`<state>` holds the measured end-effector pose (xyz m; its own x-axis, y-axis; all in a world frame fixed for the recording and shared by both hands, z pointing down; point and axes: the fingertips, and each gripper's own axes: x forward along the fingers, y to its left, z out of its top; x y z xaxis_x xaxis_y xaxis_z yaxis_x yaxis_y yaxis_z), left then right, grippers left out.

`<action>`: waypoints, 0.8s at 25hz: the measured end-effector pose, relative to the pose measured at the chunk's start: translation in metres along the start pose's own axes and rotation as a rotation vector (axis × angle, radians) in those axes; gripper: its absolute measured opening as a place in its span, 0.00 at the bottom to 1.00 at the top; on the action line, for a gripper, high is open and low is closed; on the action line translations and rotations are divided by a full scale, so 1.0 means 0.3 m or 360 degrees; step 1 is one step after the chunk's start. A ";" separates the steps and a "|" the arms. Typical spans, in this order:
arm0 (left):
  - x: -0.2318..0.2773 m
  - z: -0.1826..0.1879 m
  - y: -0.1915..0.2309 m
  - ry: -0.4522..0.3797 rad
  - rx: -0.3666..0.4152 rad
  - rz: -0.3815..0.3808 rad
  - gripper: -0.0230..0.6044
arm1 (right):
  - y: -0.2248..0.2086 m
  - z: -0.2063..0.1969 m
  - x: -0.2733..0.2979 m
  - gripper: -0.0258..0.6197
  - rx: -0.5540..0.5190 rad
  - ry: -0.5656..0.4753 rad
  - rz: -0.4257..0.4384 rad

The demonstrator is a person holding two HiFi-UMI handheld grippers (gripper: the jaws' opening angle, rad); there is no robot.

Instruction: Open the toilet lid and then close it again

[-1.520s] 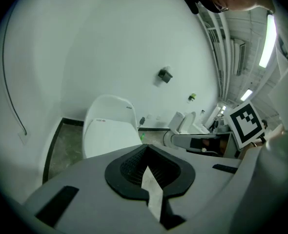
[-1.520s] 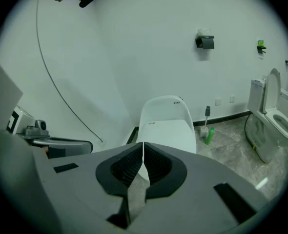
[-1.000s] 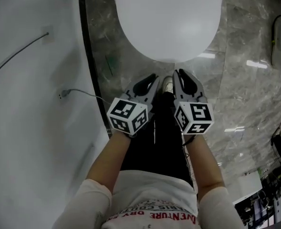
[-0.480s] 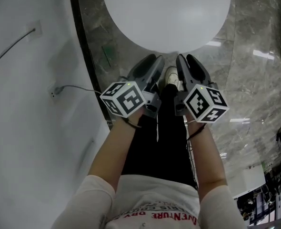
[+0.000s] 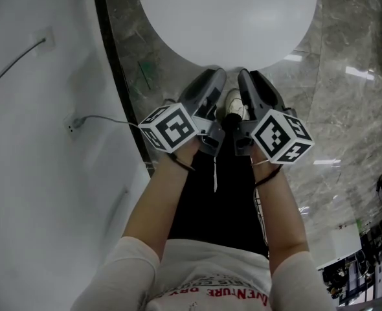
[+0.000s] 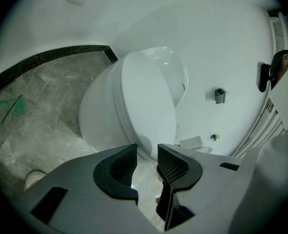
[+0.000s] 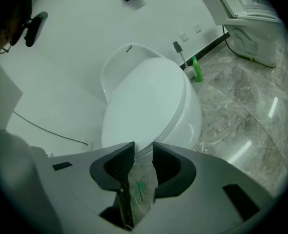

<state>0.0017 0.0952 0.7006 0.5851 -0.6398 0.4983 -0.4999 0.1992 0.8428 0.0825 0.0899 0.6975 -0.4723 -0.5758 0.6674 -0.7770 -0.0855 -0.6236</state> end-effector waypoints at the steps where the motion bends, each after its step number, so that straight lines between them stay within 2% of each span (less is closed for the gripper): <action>1: 0.001 0.001 0.000 0.0000 -0.0001 -0.0001 0.26 | -0.001 0.001 -0.002 0.21 0.0004 0.0005 0.0001; 6: -0.001 0.000 -0.013 0.0019 0.0023 -0.0021 0.25 | 0.000 0.009 -0.010 0.17 -0.0011 0.0017 0.0015; 8: -0.010 0.000 -0.029 0.0031 0.0072 -0.0022 0.22 | 0.007 0.011 -0.016 0.16 -0.0044 0.0018 0.0025; 11: -0.019 0.005 -0.057 0.0041 0.0145 -0.0039 0.22 | 0.024 0.025 -0.030 0.16 -0.0067 -0.0001 0.0053; 14: -0.026 0.015 -0.075 0.0042 0.0170 -0.0052 0.16 | 0.042 0.041 -0.054 0.16 -0.0086 -0.0024 0.0079; 20: -0.071 0.047 -0.160 0.0059 0.0222 -0.0061 0.13 | 0.108 0.093 -0.117 0.16 -0.0104 -0.0018 0.0118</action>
<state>0.0043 0.0889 0.6467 0.6274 -0.6167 0.4755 -0.5590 0.0684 0.8263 0.0855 0.0846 0.6424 -0.5250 -0.5878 0.6154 -0.7659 0.0110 -0.6429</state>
